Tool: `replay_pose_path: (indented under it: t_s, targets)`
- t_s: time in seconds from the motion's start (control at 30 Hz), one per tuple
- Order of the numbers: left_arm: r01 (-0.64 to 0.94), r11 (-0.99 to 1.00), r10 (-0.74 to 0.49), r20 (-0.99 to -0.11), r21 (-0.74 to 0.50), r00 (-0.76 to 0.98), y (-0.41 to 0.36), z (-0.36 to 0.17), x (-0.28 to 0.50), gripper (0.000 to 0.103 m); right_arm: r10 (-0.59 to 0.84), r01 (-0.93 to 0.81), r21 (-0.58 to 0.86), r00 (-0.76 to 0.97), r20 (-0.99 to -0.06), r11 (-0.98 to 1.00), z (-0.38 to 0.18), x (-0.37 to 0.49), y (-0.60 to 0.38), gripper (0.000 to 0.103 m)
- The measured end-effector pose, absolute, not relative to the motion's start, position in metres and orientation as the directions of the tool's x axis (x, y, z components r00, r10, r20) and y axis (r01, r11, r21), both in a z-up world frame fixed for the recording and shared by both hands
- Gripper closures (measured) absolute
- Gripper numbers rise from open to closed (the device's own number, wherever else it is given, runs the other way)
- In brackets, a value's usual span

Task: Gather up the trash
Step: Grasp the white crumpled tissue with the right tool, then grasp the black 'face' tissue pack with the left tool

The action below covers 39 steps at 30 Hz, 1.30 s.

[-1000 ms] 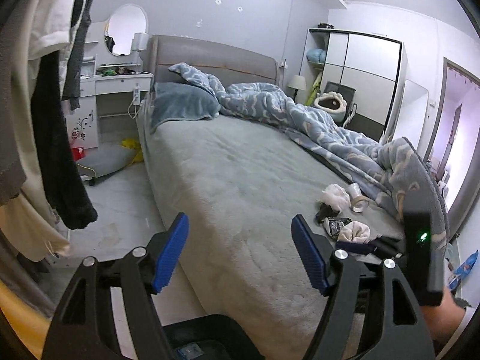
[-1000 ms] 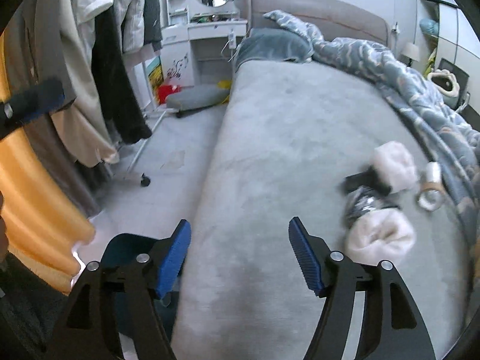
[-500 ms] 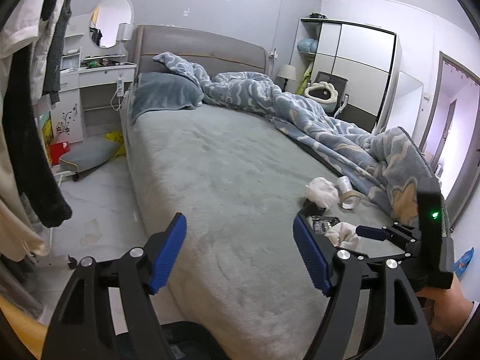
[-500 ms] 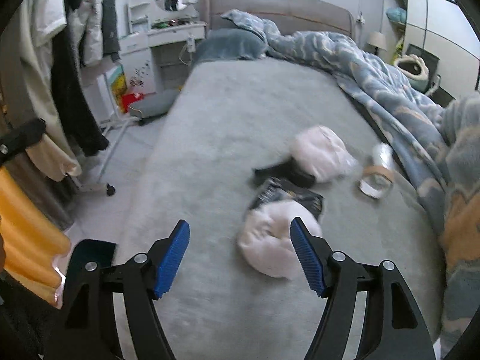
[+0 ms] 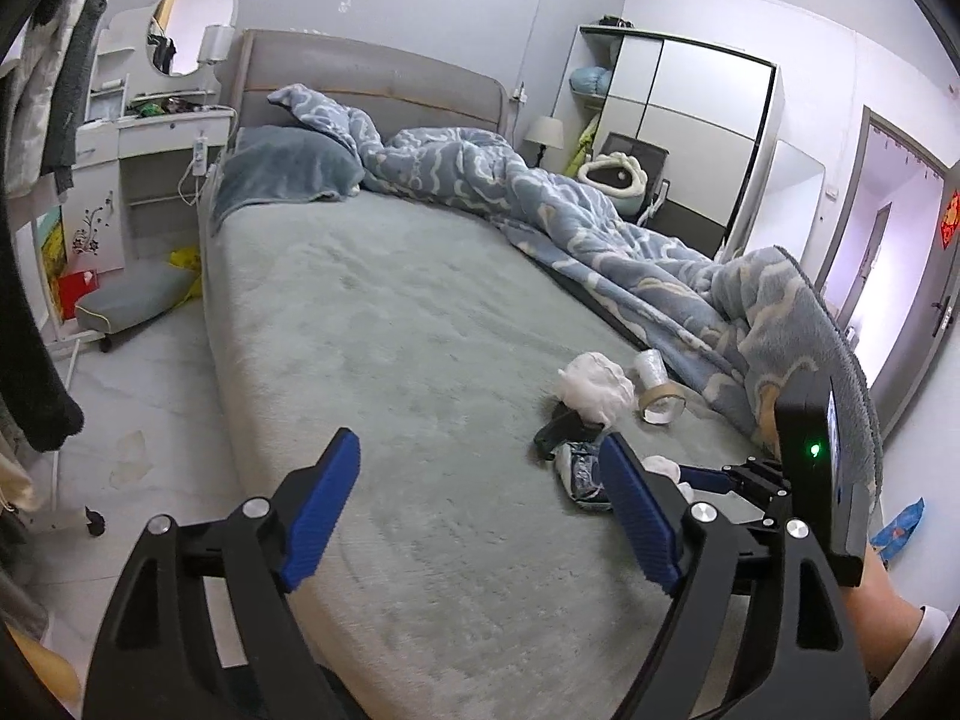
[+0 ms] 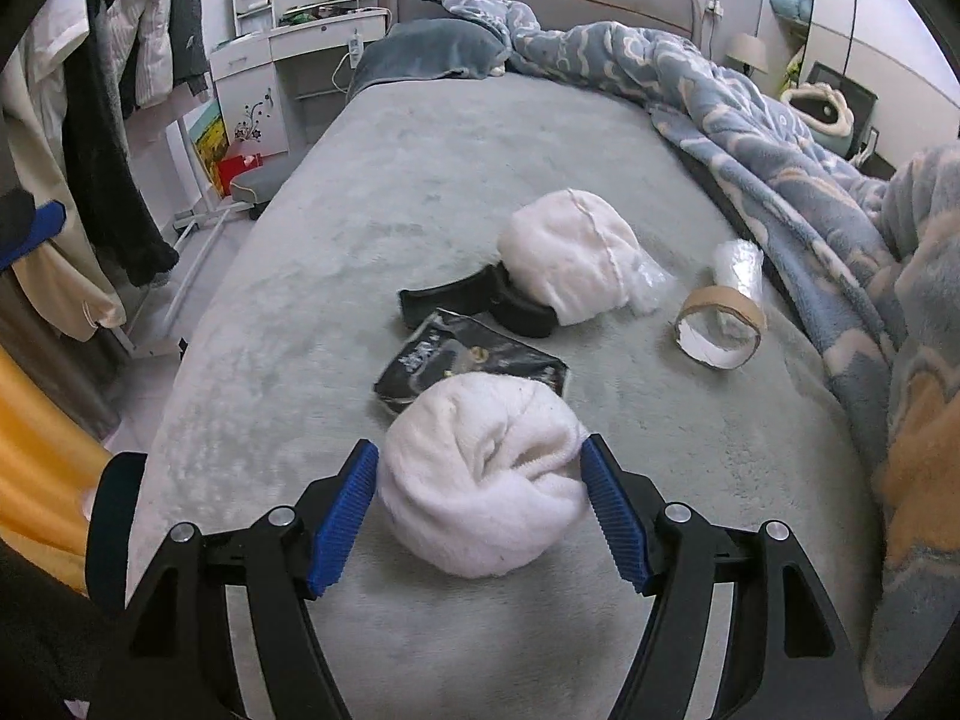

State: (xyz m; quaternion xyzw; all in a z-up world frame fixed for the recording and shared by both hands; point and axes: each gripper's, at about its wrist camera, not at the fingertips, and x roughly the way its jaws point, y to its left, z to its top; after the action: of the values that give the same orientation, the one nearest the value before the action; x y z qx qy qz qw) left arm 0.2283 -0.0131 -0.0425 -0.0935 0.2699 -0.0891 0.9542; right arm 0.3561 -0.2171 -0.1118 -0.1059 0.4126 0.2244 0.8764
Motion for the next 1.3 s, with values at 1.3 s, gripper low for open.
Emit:
replay_pose_path:
  t_s: [1.3]
  targets:
    - [0.159,0.969,-0.247,-0.724,-0.188,0.644,-0.152,-0.124,0.311,0.019,0.414,-0.392,0.195,0.618,-0.668,0.899,-0.082,0.360,-0.346,0.065]
